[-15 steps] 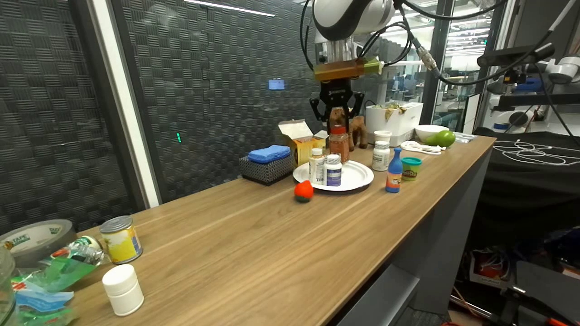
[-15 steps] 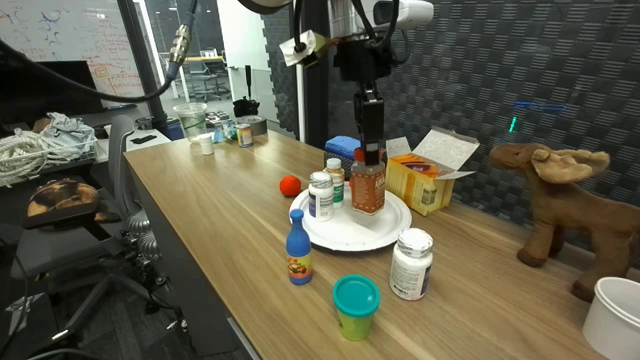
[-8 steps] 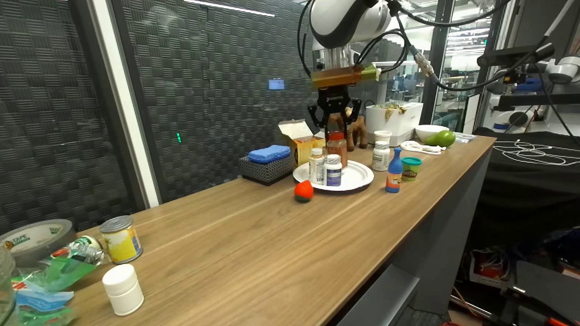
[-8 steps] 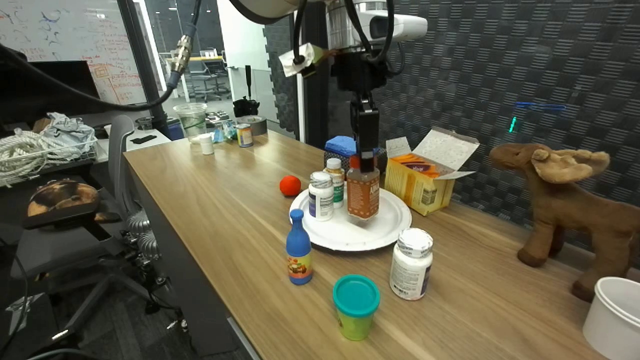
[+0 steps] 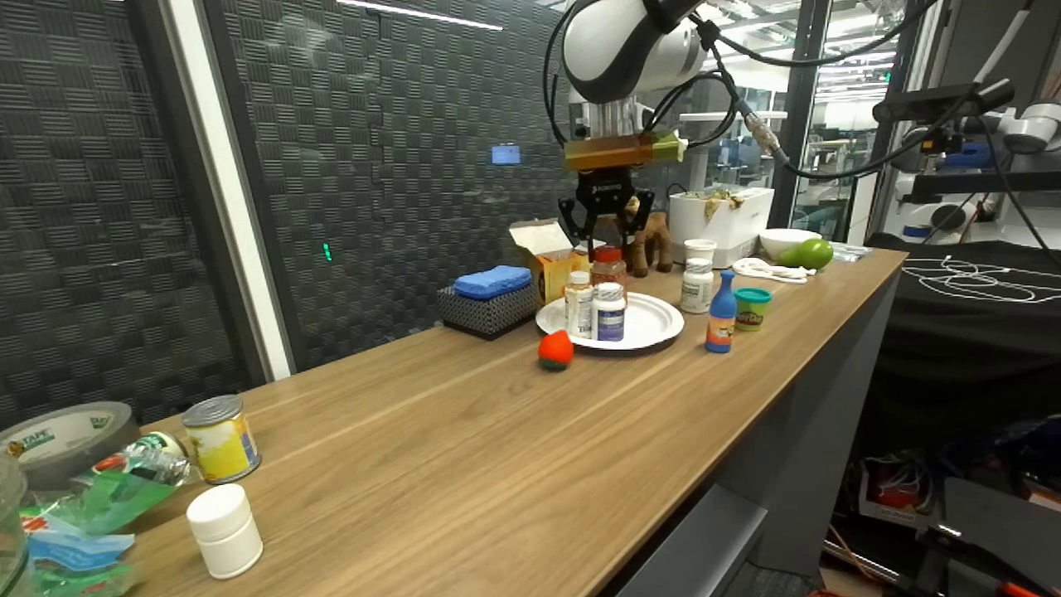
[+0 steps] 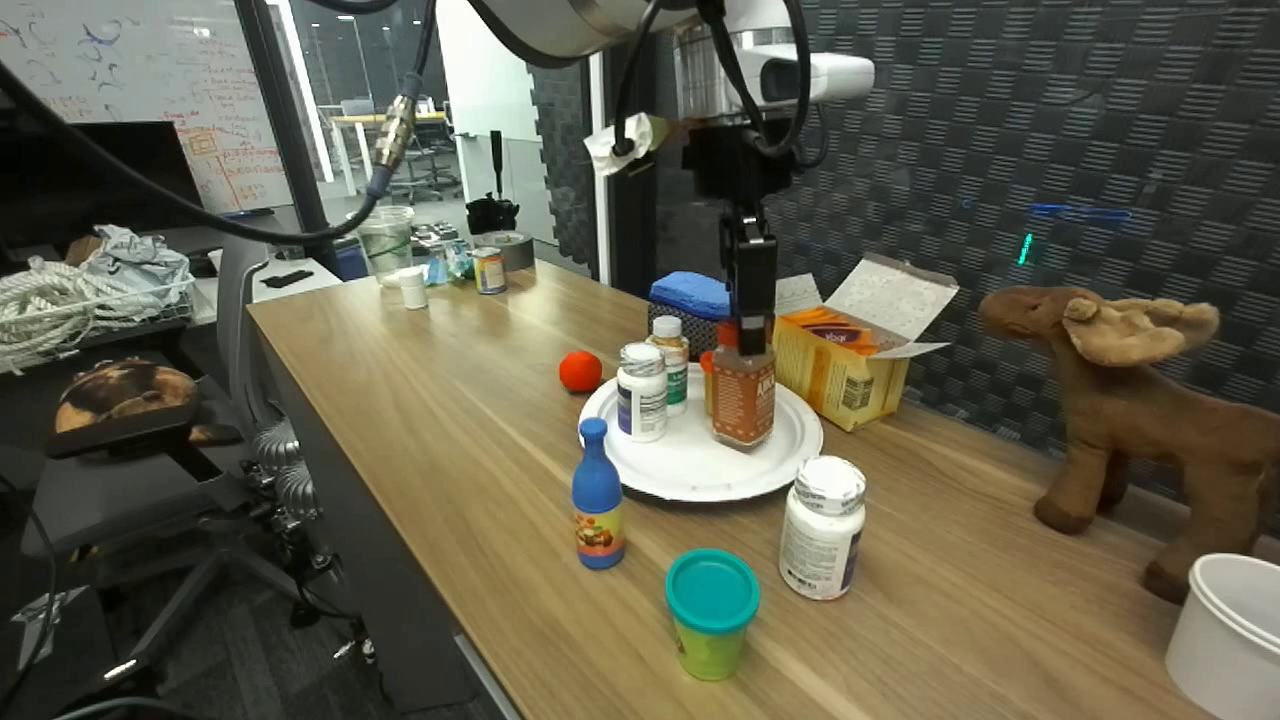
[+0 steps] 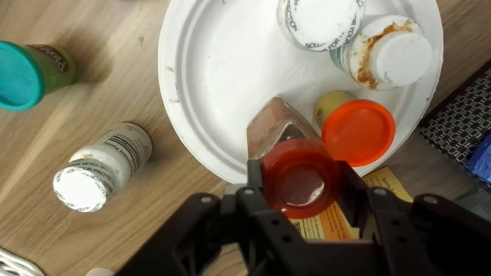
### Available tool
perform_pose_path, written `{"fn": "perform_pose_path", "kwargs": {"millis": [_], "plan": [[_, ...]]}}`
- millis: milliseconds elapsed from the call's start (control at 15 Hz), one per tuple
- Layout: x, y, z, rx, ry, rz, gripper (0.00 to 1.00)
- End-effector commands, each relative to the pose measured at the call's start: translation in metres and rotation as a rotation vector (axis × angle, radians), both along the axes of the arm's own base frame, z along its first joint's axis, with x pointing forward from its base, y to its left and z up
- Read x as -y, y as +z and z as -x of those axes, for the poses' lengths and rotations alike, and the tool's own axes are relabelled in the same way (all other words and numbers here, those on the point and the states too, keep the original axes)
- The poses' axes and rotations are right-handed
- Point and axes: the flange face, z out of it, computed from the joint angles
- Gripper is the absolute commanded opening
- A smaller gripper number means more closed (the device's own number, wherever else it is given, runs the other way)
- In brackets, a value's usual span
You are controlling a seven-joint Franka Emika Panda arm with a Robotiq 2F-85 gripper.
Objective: Put the bottles and orange plushie that are around the white plate on the white plate
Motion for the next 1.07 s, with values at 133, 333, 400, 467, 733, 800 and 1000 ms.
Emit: {"fn": "perform_pose_path", "kwargs": {"millis": [133,333,400,467,733,800,1000], "plan": [[0.007,0.009,-0.015,0.043,-0.014,-0.037,0.24],[0.011,0.002,-0.017,0.042,-0.022,-0.034,0.24],[0.012,0.001,-0.019,0.043,-0.025,-0.03,0.24],[0.013,0.0,-0.02,0.047,-0.027,-0.029,0.24],[0.014,0.004,-0.02,0.055,-0.017,-0.026,0.74],[0.014,0.005,-0.018,0.056,-0.017,-0.025,0.75],[0.014,0.012,-0.007,0.061,-0.018,-0.022,0.97]]}}
